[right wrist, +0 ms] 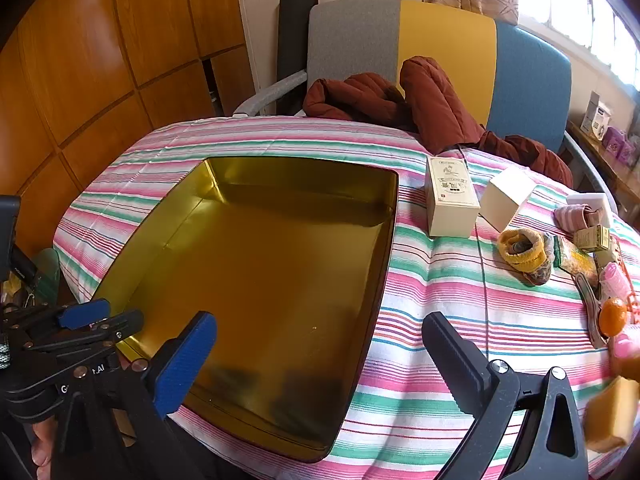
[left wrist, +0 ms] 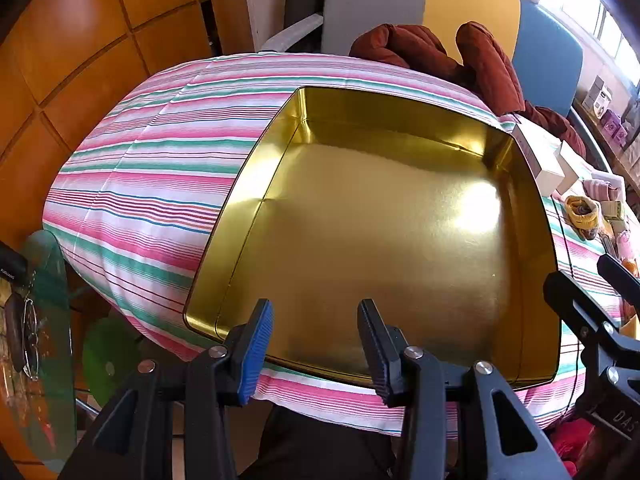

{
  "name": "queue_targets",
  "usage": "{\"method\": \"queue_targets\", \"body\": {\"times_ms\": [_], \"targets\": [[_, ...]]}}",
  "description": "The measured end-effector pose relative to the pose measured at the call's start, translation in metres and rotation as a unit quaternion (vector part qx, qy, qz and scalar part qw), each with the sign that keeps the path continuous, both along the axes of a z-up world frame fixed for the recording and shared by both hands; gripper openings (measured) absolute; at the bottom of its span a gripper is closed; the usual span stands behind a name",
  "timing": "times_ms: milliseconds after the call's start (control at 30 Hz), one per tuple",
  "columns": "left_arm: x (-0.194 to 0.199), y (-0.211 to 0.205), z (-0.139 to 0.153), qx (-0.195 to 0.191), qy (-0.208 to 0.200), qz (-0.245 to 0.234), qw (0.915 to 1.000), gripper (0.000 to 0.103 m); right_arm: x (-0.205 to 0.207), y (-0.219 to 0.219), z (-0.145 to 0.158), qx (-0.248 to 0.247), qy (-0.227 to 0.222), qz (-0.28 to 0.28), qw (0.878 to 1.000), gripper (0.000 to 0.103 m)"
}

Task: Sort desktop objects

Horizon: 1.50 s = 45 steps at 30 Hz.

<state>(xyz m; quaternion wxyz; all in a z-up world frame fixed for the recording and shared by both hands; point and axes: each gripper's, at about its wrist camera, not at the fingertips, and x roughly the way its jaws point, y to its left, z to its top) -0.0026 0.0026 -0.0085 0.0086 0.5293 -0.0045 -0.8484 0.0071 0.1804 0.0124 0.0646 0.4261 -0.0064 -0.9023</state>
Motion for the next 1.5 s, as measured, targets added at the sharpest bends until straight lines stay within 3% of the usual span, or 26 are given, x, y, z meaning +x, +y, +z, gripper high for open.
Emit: {"method": "queue_targets", "body": {"times_ms": [633, 933, 1233, 1367, 1500], "targets": [[-0.001, 0.003, -0.002, -0.002, -0.010, -0.006, 0.9999, 0.044, -0.001, 0.000, -0.002, -0.012, -0.003, 0.010, 1.000, 0.103], [-0.006, 0.009, -0.002, 0.026, -0.018, -0.021, 0.9993, 0.044, -0.002, 0.006, 0.000, -0.011, 0.000, 0.014, 1.000, 0.103], [-0.020, 0.054, 0.012, 0.068, -0.014, -0.087, 0.9938, 0.044, -0.010, 0.088, -0.001, -0.016, 0.006, -0.093, 0.996, 0.103], [-0.027, 0.085, 0.020, 0.090, -0.019, -0.124, 0.9880, 0.044, -0.018, 0.141, -0.012, -0.012, -0.001, -0.152, 0.988, 0.103], [-0.035, 0.124, 0.028, 0.084, -0.015, -0.166, 0.9824, 0.044, -0.029, 0.187, -0.023, -0.027, -0.004, -0.202, 0.979, 0.103]]}}
